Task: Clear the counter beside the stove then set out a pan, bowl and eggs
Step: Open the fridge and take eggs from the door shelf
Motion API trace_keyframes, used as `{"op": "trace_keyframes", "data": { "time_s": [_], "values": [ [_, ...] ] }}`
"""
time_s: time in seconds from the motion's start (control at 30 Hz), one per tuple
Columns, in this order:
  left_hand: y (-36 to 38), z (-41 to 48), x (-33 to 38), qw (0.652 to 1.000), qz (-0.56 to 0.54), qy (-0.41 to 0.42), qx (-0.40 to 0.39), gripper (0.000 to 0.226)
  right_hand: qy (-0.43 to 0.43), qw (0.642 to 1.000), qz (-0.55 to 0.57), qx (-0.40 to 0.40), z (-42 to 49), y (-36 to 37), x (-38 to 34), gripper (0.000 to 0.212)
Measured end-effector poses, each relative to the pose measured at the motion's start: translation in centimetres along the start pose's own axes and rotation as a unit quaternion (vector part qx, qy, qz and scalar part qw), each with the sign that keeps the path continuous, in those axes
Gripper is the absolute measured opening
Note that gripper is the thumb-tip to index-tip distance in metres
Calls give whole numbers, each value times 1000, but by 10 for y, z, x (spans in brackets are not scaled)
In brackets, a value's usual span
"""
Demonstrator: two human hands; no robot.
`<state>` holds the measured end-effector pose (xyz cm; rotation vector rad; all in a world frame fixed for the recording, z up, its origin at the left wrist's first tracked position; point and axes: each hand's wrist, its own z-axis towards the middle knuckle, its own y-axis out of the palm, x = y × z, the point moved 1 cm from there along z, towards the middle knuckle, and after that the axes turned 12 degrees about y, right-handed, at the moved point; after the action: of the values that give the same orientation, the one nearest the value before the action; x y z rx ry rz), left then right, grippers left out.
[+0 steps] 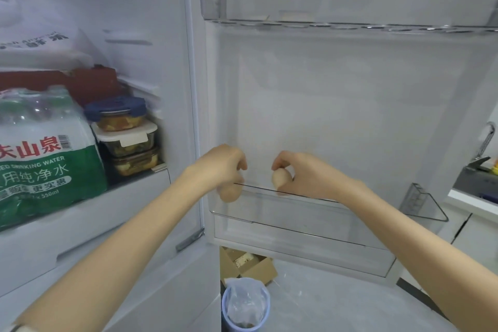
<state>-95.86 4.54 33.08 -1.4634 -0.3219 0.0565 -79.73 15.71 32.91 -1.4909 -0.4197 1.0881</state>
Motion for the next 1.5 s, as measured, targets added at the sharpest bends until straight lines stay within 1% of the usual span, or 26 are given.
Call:
{"op": "trace_keyframes", "data": {
  "time_s": [0.1, 0.17, 0.23, 0.33, 0.4, 0.53, 0.6, 0.67, 0.7, 0.77, 0.8, 0.93, 1.0, 1.07, 1.17, 1.27, 1.37, 1.5],
  "values": [
    [-2, 17, 2, 991, 50, -43, -118, 42, 27, 996, 77, 37, -8, 1, 14, 26],
    [-1, 21, 7, 977, 72, -63, -192, 35, 44, 990, 122, 49, -10, 5, 22, 33],
    [0, 22, 12, 966, 74, -67, -236, 27, 59, 984, 152, 69, -13, 8, 28, 36],
    [3, 22, 11, 961, 21, -59, -271, 22, 67, 976, 185, 93, -11, 13, 33, 39],
    [6, 22, 9, 965, -11, -49, -256, 26, 73, 973, 197, 98, -11, 14, 35, 40],
    [14, 18, 8, 980, -91, -34, -172, 24, 70, 970, 201, 117, -12, 14, 34, 40],
    [14, 15, 10, 984, -141, -23, -109, 25, 66, 968, 200, 138, -15, 10, 33, 39],
    [11, 16, 14, 982, -188, 0, -15, 26, 59, 963, 206, 161, -22, 1, 32, 39],
    [9, 14, 18, 973, -229, 11, 33, 29, 52, 960, 211, 173, -26, -4, 32, 39],
    [5, 13, 33, 941, -319, 28, 111, 38, 41, 951, 227, 205, -39, -18, 33, 38],
    [2, 12, 41, 928, -343, 35, 144, 41, 35, 945, 240, 221, -44, -24, 32, 39],
    [-4, 9, 87, 899, -363, 87, 230, 44, 8, 914, 252, 317, -79, -50, 42, 41],
    [-6, 6, 116, 885, -380, 116, 243, 45, -19, 901, 246, 357, -100, -61, 53, 42],
    [-2, 4, 150, 871, -405, 152, 232, 43, -28, 892, 229, 389, -126, -72, 68, 42],
    [7, 3, 197, 849, -437, 201, 218, 42, -21, 881, 204, 426, -165, -85, 91, 44],
    [19, 3, 250, 832, -456, 248, 197, 44, 11, 868, 171, 466, -216, -98, 120, 45],
    [35, 3, 303, 816, -467, 298, 167, 46, 57, 860, 142, 487, -270, -107, 149, 44],
    [61, -6, 391, 794, -487, 348, 105, 46, 138, 840, 99, 516, -360, -119, 188, 45]
  ]
}}
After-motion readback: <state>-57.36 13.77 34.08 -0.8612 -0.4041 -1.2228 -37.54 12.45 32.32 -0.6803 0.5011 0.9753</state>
